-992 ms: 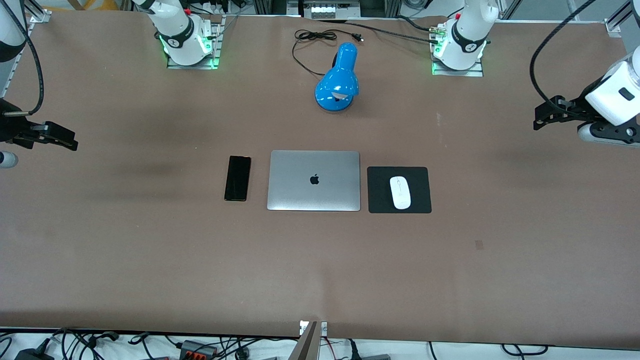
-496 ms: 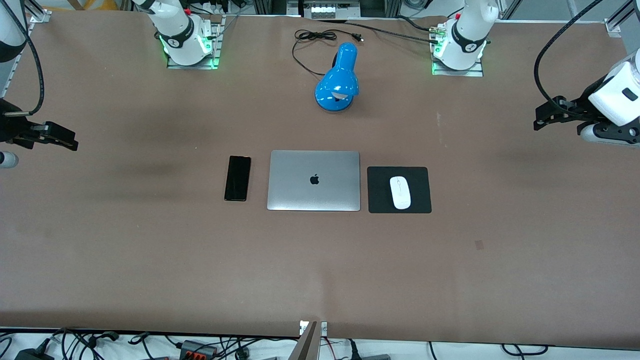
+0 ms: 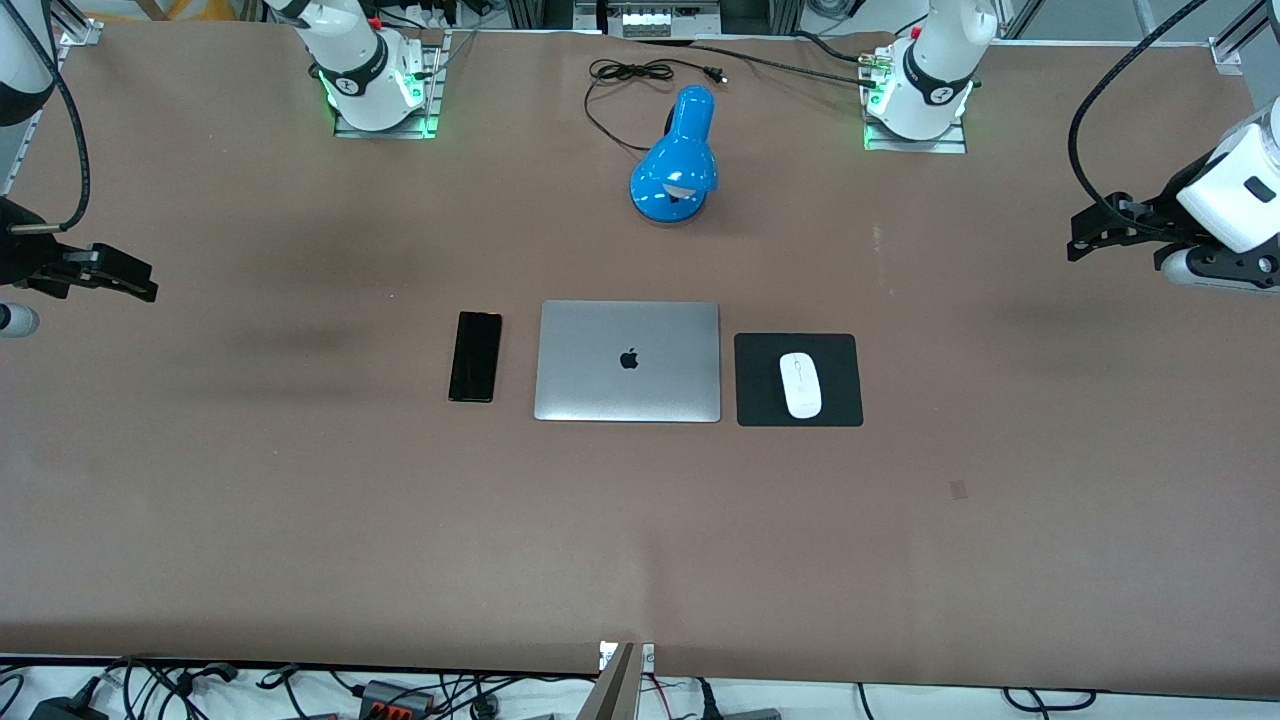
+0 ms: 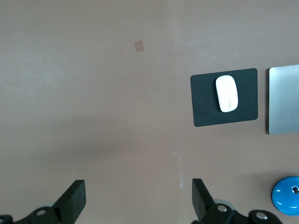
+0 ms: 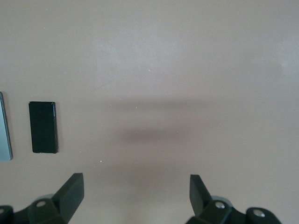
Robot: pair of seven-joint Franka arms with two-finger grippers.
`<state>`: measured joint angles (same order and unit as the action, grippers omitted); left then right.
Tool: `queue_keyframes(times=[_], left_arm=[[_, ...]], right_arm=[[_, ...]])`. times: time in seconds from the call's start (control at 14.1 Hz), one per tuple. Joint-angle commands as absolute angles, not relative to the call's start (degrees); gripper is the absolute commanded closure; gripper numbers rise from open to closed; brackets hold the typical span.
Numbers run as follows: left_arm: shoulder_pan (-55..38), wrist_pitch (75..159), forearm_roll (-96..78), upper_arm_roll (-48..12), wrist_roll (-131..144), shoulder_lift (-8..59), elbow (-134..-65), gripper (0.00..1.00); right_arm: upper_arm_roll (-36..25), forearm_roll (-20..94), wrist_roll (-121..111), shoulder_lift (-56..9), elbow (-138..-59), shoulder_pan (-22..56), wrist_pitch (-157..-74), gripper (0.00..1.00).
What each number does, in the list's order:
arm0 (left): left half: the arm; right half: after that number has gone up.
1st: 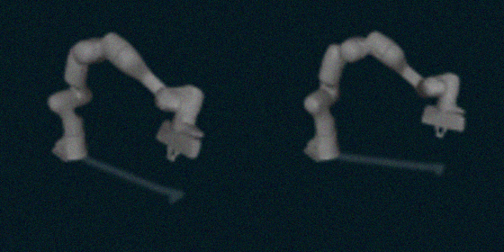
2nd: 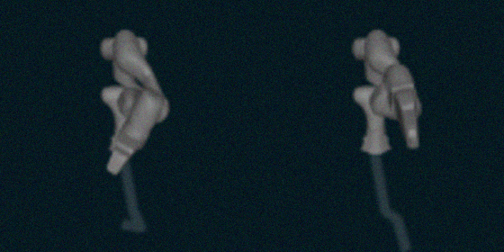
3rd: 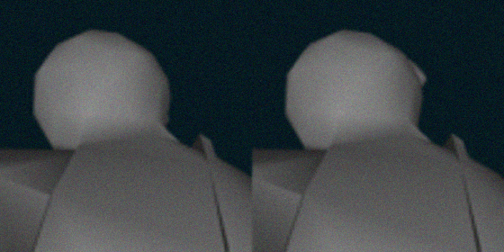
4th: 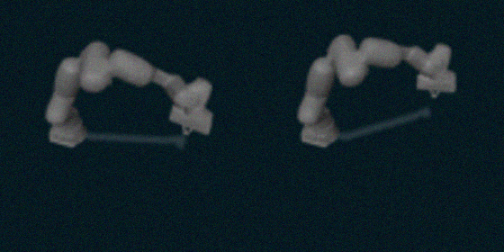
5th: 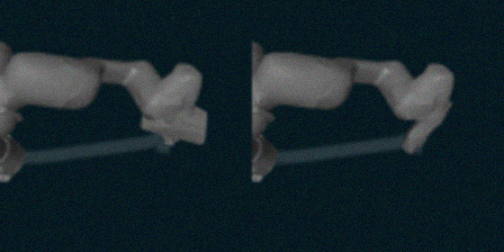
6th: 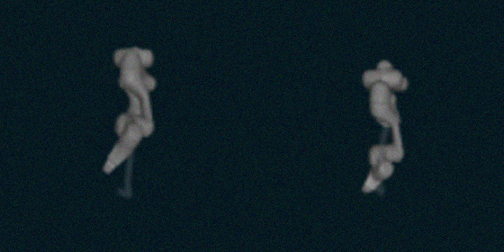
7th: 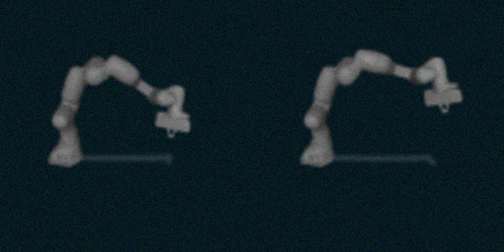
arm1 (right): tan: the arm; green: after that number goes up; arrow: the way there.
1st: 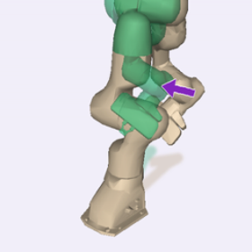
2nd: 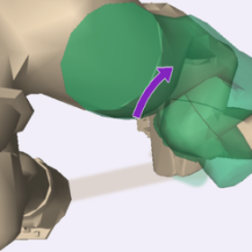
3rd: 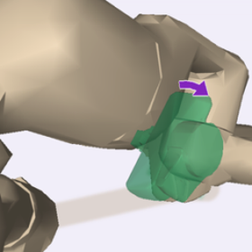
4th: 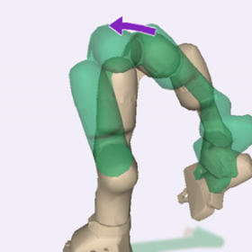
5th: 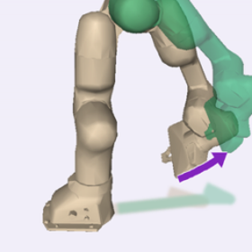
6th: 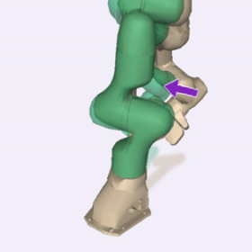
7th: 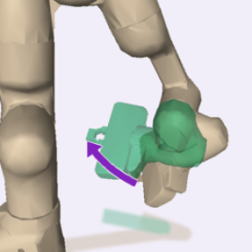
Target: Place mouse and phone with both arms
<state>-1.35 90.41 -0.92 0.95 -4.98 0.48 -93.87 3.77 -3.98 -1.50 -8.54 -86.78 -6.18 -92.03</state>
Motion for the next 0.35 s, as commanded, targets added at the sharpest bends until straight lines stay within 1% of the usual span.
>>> queue_keyframes(times=[0.0, 0.28], left_arm=[[-1.32, 90.62, -1.85, 1.14, -4.83, 0.62, -93.34, 0.00], [-1.32, 90.62, -1.85, 1.14, -4.83, 0.62, -93.34, 0.00]], right_arm=[[4.13, -4.39, -1.84, -9.14, -85.78, -6.42, -91.32, 0.00], [4.13, -4.04, -2.29, -9.49, -85.78, -6.59, -91.58, 0.00]])
